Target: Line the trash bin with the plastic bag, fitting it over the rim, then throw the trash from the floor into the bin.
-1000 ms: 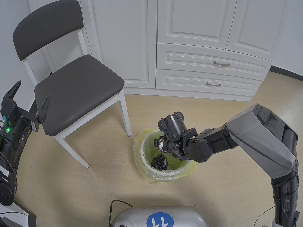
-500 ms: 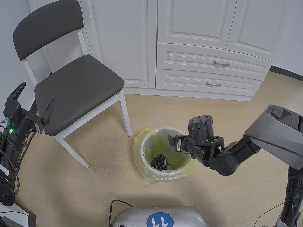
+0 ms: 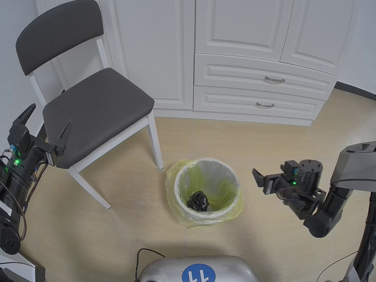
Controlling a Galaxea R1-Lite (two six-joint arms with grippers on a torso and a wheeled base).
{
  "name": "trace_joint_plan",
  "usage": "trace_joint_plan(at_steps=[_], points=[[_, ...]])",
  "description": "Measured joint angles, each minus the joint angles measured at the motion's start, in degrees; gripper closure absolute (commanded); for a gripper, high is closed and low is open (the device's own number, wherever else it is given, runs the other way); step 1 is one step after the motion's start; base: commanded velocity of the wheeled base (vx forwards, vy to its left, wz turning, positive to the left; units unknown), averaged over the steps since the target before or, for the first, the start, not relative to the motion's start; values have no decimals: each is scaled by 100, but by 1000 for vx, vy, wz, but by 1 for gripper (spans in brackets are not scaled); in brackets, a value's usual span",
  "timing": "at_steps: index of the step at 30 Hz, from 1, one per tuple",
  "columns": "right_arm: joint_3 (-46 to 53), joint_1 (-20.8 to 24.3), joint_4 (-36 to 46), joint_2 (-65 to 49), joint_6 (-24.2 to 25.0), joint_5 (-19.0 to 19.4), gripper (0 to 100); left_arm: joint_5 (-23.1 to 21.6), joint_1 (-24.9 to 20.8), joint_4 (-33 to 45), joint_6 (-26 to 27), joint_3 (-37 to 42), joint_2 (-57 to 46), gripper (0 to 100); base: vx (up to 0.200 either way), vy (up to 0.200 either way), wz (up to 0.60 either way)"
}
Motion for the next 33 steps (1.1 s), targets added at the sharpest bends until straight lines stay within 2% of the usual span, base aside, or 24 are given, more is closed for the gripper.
trace_joint_plan(at_steps=[4,7,11,14,17,20,25,33], points=[[599,-452,-282,-319,-148,83,0,0,-16,-22,-176,-27,184,0,0,0,0],[808,-641,-307,-605,-191,107,0,2,-38,-51,-589,-27,435,0,0,0,0],[1031,-813,-312,-976,-273,132,0,5,-149,-188,-1523,12,800,0,0,0,0],[1186,-947,-310,-1239,-344,162,0,13,-267,-311,-2447,100,1039,0,0,0,0],[1324,-1179,-315,-1502,-443,285,0,33,-347,-388,-2996,244,1229,0,0,0,0],[1426,-1491,-312,-1713,-529,472,0,50,-358,-427,-3295,395,1387,0,0,0,0],[1495,-1712,-315,-1871,-518,547,0,74,-313,-456,-3730,579,1576,0,0,0,0],[1685,-1760,-312,-1893,-581,550,0,82,-218,-462,-3788,955,1624,0,0,0,0]])
